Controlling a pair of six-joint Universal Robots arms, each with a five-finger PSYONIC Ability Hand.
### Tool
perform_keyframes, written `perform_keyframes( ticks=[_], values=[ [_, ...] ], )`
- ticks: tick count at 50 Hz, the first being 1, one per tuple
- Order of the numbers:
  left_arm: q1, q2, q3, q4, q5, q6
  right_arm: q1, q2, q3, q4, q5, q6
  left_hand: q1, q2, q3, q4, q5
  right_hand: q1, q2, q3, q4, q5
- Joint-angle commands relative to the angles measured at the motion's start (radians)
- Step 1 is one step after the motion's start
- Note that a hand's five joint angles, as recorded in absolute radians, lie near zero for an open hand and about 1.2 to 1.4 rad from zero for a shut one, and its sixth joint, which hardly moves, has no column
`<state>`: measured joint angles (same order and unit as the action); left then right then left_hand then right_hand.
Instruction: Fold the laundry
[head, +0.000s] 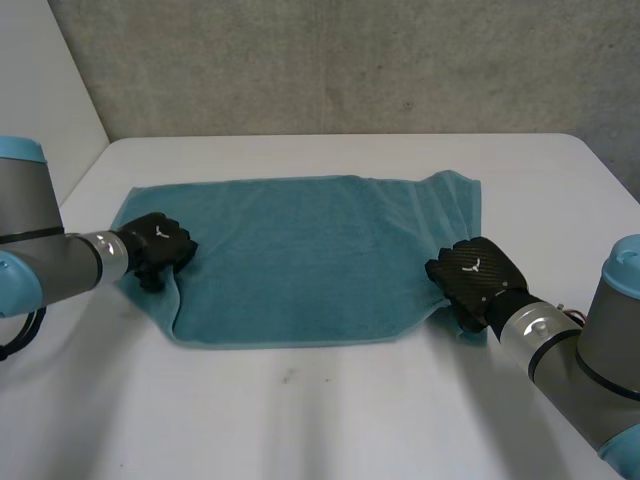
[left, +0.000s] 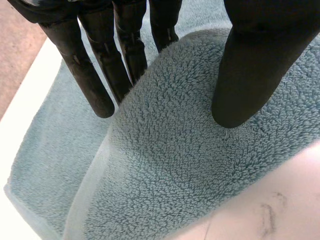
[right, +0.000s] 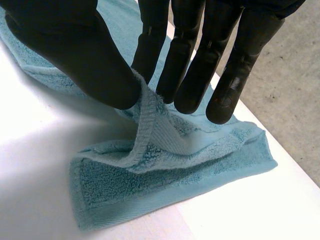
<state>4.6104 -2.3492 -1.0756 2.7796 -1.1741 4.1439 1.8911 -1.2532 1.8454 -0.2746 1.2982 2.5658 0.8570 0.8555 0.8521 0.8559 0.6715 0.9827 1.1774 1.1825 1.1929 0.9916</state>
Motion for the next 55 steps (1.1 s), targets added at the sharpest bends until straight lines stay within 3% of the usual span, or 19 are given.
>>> perform_keyframes(
  ticks=[1, 8, 13, 27, 28, 29, 31, 32, 35, 44, 55],
  values=[
    [-0.001, 0.091, -0.107, 0.093, -0.001, -0.001, -0.001, 0.000, -0.002, 0.000, 0.004, -0.001, 0.140, 0.142, 0.145, 0.142, 0.151, 0.414, 0.219, 0.214, 0.203, 0.230],
    [0.015, 0.140, -0.184, 0.135, -0.016, 0.001, -0.001, 0.000, -0.003, 0.000, 0.007, -0.001, 0.214, 0.215, 0.218, 0.215, 0.225, 0.414, 0.219, 0.214, 0.203, 0.230],
    [0.066, 0.197, -0.259, 0.138, -0.059, 0.002, -0.007, 0.000, -0.012, 0.009, 0.012, -0.001, 0.538, 0.540, 0.543, 0.539, 0.549, 0.414, 0.219, 0.214, 0.203, 0.230],
    [0.160, 0.485, -0.616, 0.202, -0.076, -0.030, -0.029, -0.005, -0.098, 0.198, 0.018, 0.016, 0.539, 0.541, 0.544, 0.540, 0.550, 0.414, 0.219, 0.214, 0.203, 0.230],
    [0.160, 0.498, -0.635, 0.224, -0.076, -0.037, -0.036, -0.005, -0.101, 0.207, 0.016, 0.020, 0.539, 0.541, 0.544, 0.540, 0.550, 0.310, 0.115, 0.110, 0.100, 0.127],
    [0.160, 0.516, -0.664, 0.260, -0.076, -0.054, -0.052, -0.006, -0.103, 0.215, 0.013, 0.030, 0.539, 0.541, 0.544, 0.540, 0.550, 0.018, -0.176, -0.182, -0.192, -0.165],
    [0.162, 0.522, -0.675, 0.281, -0.078, -0.065, -0.069, -0.008, -0.103, 0.216, 0.018, 0.077, 0.539, 0.541, 0.544, 0.540, 0.550, -0.227, -0.421, -0.427, -0.437, -0.410],
    [0.165, 0.537, -0.693, 0.326, -0.082, -0.094, -0.069, -0.008, -0.103, 0.216, 0.018, 0.077, 0.539, 0.541, 0.544, 0.540, 0.550, -0.228, -0.423, -0.428, -0.439, -0.412],
    [0.174, 0.553, -0.701, 0.357, -0.087, -0.128, -0.105, -0.014, -0.103, 0.229, 0.015, 0.212, 0.539, 0.541, 0.544, 0.540, 0.550, -0.515, -0.710, -0.715, -0.726, -0.699],
    [0.246, 0.557, -0.692, 0.422, -0.150, -0.165, -0.231, -0.107, -0.057, 0.229, -0.013, 0.500, 0.539, 0.541, 0.544, 0.540, 0.550, -0.531, -0.725, -0.731, -0.741, -0.714],
    [0.262, 0.557, -0.698, 0.509, -0.153, -0.211, -0.227, -0.104, 0.028, 0.227, -0.033, 0.475, 0.539, 0.541, 0.544, 0.540, 0.550, -0.513, -0.708, -0.713, -0.723, -0.697]
  ],
)
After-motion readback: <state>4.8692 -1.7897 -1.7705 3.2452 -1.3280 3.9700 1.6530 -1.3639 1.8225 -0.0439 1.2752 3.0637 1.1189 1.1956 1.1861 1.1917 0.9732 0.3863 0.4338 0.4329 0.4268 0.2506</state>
